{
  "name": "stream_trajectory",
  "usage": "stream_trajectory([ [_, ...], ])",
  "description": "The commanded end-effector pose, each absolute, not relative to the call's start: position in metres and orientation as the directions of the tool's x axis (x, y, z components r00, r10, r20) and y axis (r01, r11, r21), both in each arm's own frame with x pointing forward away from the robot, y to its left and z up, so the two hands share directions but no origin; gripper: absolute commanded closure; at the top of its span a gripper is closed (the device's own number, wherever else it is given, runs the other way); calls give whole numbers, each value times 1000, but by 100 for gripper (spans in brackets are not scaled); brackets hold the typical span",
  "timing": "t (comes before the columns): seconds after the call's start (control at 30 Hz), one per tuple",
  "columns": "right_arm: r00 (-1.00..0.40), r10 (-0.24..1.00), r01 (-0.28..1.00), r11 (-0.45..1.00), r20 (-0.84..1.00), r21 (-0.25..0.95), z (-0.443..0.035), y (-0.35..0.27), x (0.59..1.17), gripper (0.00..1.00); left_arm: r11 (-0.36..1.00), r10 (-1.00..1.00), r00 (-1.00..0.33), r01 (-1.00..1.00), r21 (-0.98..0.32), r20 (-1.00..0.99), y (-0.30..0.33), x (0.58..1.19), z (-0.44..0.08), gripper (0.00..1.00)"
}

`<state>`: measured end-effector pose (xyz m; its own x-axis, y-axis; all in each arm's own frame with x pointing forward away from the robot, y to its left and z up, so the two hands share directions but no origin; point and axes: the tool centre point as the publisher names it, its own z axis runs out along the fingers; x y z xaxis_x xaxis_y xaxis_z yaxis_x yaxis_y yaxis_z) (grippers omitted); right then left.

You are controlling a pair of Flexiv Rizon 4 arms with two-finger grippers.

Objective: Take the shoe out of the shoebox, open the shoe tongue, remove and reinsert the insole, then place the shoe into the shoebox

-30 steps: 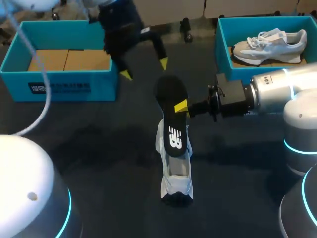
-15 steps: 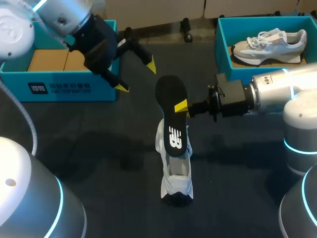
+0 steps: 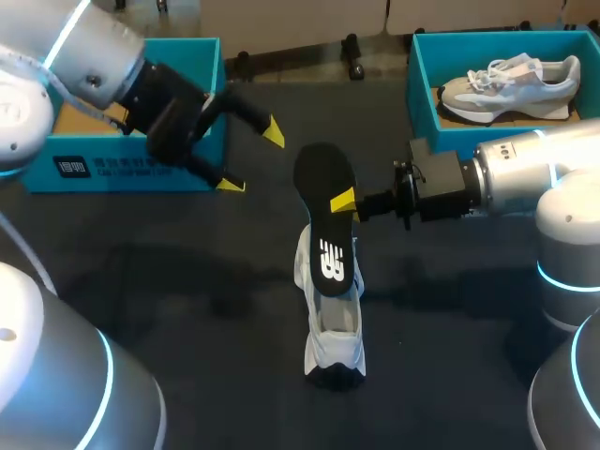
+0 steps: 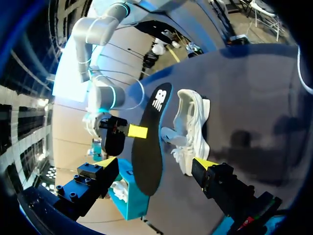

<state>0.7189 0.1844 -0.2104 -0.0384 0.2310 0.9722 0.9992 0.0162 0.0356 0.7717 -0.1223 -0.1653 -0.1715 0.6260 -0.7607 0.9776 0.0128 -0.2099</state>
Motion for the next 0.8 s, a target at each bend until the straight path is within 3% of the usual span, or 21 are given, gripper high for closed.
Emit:
stream_trajectory([
  [0.03,-39,231,999,16,972,36,-211,186,719,100,-28,472,-194,972,-235,-860,-120,781,-179,0],
  [0.8,-39,231,999,16,972,36,-211,186,719,100,-26,397,-224,967,-255,-890,-122,777,-193,0],
])
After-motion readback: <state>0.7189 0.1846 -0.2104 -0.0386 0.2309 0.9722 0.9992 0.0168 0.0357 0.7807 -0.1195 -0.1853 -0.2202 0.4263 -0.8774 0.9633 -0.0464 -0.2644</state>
